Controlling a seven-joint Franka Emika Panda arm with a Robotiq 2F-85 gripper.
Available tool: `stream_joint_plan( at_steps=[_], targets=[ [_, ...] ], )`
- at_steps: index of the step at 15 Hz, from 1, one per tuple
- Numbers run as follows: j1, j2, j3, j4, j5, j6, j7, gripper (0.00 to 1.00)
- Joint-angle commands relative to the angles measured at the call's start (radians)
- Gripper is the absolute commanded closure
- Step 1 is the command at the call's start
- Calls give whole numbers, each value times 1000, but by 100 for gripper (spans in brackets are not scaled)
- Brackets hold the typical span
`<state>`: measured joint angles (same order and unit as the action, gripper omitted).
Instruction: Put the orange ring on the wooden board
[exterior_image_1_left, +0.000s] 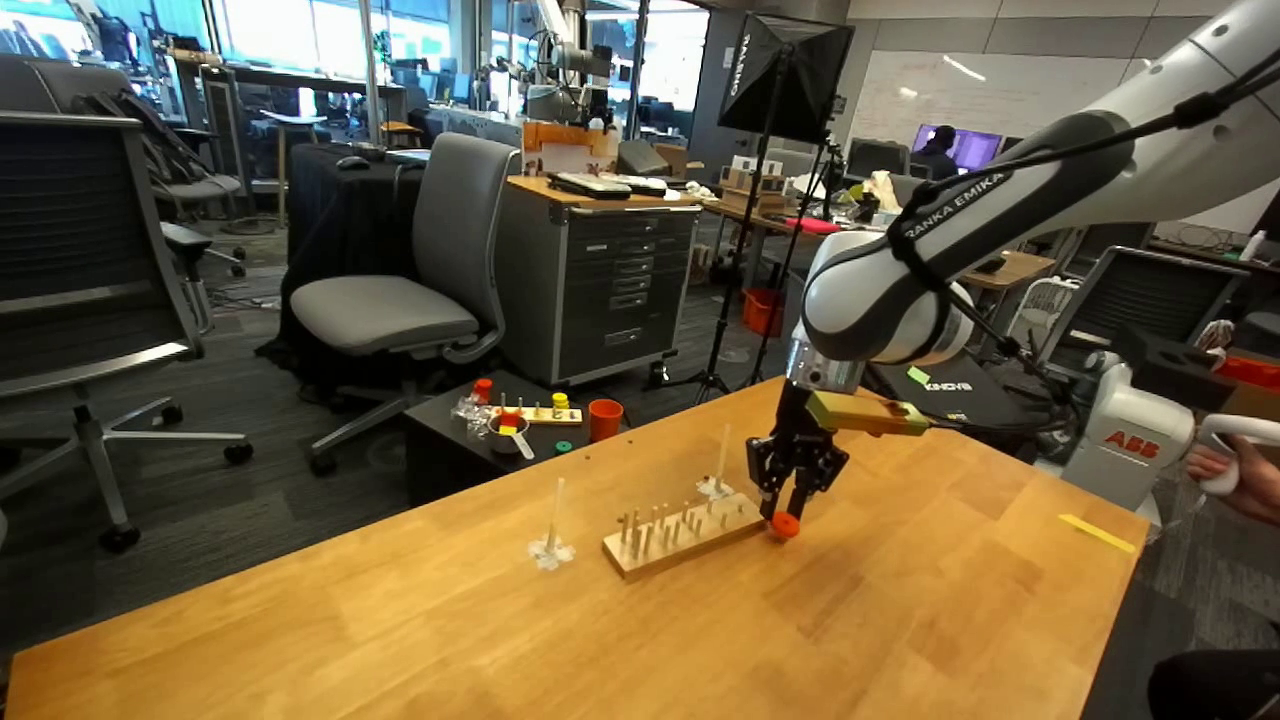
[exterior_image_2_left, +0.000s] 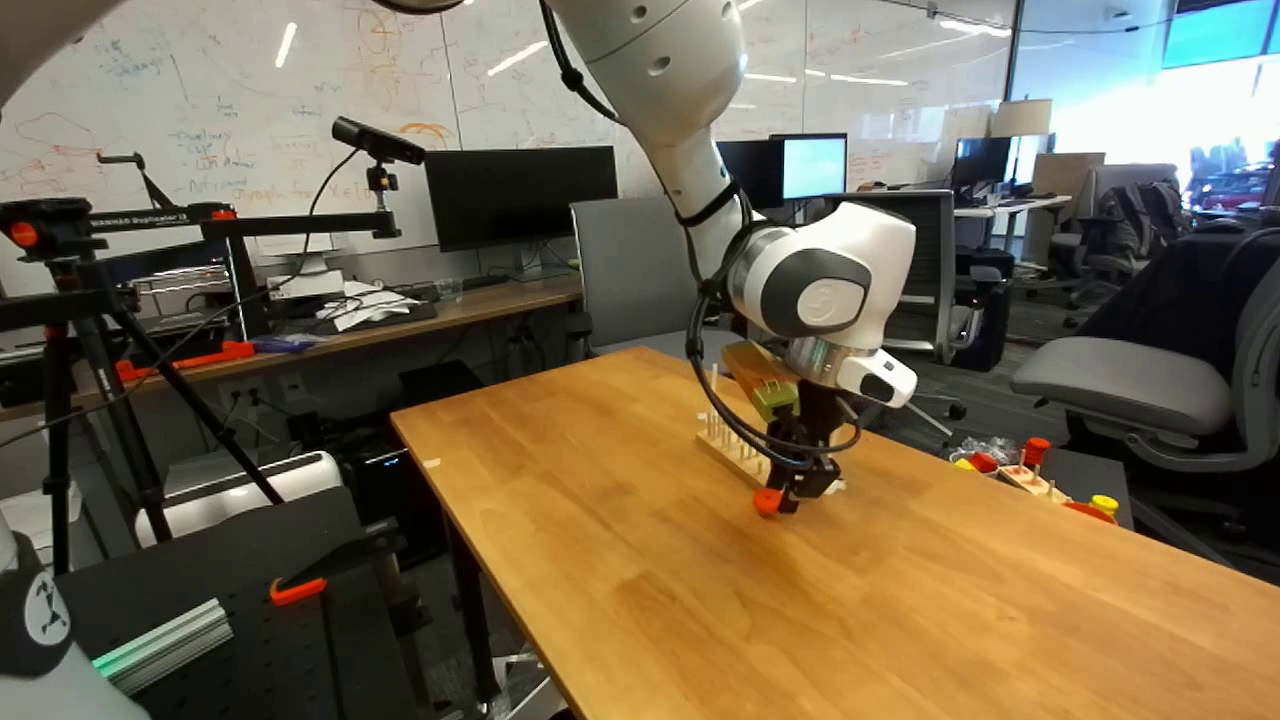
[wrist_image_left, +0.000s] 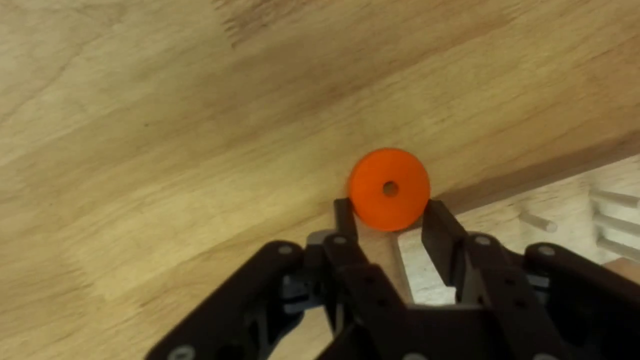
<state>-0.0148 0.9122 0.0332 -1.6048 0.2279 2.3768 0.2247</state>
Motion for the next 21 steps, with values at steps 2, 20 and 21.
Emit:
stream_joint_plan(
  at_steps=[2, 20, 21],
  targets=[
    [25, -65, 19, 1, 3, -21, -6, 86],
    [87, 56, 17, 185, -19, -83, 9, 86],
    [90, 63, 14, 194, -22, -85, 11, 86]
  ],
)
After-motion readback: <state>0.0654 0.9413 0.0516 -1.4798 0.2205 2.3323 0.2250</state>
